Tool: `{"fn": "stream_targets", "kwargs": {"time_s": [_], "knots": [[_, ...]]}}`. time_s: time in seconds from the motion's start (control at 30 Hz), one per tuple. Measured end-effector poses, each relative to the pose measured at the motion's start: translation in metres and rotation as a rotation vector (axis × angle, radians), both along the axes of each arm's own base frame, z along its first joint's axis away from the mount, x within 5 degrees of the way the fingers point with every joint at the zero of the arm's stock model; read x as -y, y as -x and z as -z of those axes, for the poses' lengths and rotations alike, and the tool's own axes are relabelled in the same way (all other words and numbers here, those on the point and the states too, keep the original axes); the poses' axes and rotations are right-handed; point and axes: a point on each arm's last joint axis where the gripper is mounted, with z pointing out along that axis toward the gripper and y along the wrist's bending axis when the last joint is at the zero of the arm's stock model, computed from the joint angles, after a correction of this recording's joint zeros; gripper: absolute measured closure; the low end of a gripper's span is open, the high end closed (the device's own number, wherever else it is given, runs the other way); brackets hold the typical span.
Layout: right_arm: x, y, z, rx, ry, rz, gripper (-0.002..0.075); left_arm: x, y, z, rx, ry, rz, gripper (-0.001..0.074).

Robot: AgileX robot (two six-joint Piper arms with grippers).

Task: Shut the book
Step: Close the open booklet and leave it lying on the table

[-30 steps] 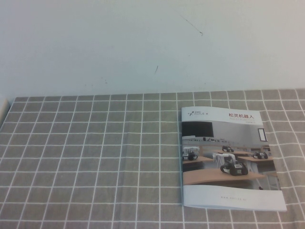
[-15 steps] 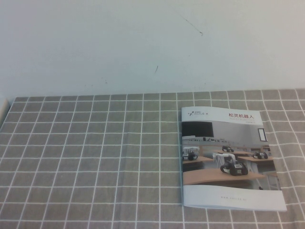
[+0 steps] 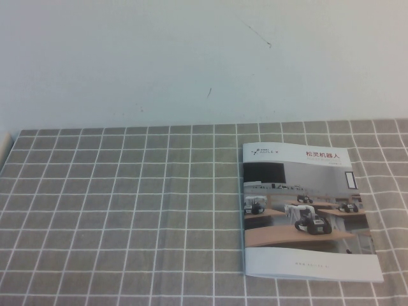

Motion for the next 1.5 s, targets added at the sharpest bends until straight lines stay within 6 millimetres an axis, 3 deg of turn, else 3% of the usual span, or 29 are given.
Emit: {"fn": "stream_targets", "kwargs": {"time_s": [0.13,0.2,0.37,1.5], "knots": [[0.007,0.003,0.041,-0.08,0.024,0.074,0.0729,0.0,0.0,0.0,0.0,0.001,0.0,0.0738],[0.009,0.007,0.053,-0.112,0.039,0.094,0.0729,0.0,0.0,0.0,-0.002,0.001,0.0,0.0738],[0.011,0.013,0.05,-0.03,0.049,0.119,0.0729,0.0,0.0,0.0,-0.001,0.002,0.0,0.0738],[0.012,0.014,0.05,-0.038,0.015,0.146,0.0729,0.0,0.0,0.0,-0.001,0.003,0.0,0.0738]]}}
